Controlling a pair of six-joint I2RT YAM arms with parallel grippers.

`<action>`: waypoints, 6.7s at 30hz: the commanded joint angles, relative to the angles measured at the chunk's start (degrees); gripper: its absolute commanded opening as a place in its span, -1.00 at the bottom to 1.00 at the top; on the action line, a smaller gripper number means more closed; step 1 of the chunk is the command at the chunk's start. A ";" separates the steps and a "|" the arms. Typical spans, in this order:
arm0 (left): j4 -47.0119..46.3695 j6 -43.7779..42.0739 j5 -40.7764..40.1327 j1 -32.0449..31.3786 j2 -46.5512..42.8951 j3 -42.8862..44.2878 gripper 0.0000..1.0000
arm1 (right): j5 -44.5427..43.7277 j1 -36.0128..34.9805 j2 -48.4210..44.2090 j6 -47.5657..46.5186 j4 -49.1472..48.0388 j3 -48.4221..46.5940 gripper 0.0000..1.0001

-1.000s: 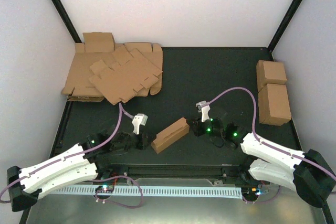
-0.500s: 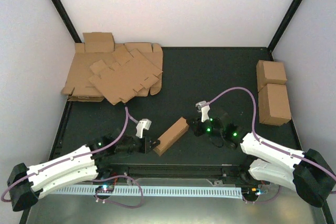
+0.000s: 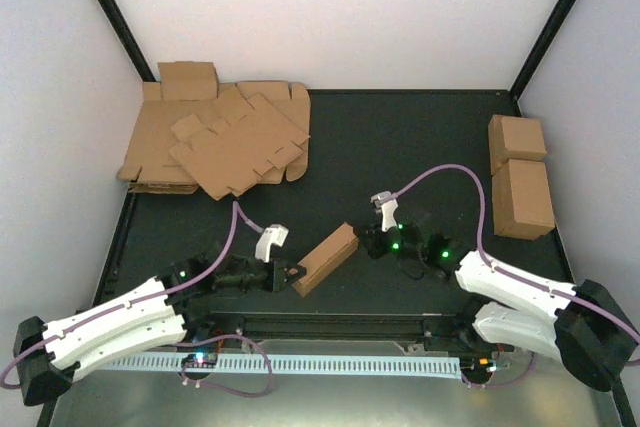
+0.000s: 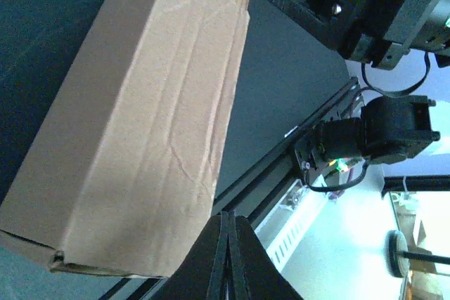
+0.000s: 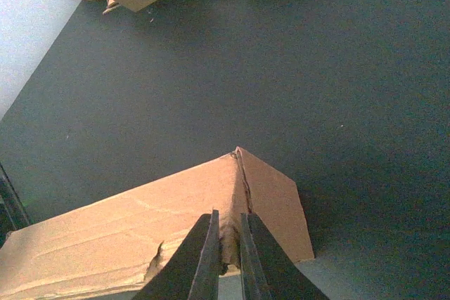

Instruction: Fold the paper box

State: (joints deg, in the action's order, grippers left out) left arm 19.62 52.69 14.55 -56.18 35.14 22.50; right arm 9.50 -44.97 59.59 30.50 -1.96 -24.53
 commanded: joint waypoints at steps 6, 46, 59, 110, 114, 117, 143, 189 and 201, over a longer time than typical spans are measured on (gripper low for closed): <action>-6.61 2.91 3.17 0.28 -0.38 -6.58 -0.97 | -0.09 -0.29 1.38 -1.16 0.66 -1.39 -0.76; -3.39 3.21 0.97 2.13 -8.02 -5.26 -0.97 | -0.32 -0.26 2.01 -1.47 1.15 -2.51 -0.76; -9.21 5.33 1.21 2.21 -6.79 -15.28 -0.97 | -0.35 -0.29 1.99 -1.41 1.91 -3.39 -0.62; 7.01 -27.72 5.37 11.38 46.06 34.74 0.35 | 3.11 2.70 -7.76 -20.43 -20.48 13.30 -0.38; 4.65 -27.39 8.13 12.59 47.25 34.36 0.36 | 2.99 2.74 -6.58 -21.29 -20.59 12.96 -0.40; 2.67 -26.59 10.77 13.28 48.55 34.16 0.36 | 3.15 2.72 -5.76 -21.79 -21.49 12.95 -0.41; -2.53 -25.61 14.58 13.56 55.41 34.72 0.14 | 4.01 2.57 0.00 -22.86 -24.99 11.79 -0.54; -2.42 -29.07 15.77 13.47 59.66 33.35 -0.15 | -1.07 0.54 -10.00 -21.43 -9.34 8.00 -0.49; -3.54 -28.82 15.86 13.20 58.74 31.48 -0.17 | -3.87 0.68 -4.82 -18.54 -3.99 1.36 -0.57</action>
State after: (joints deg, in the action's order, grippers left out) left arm 14.66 24.49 31.07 -42.57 93.38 55.24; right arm 8.47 -44.07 52.45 11.03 -8.43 -21.47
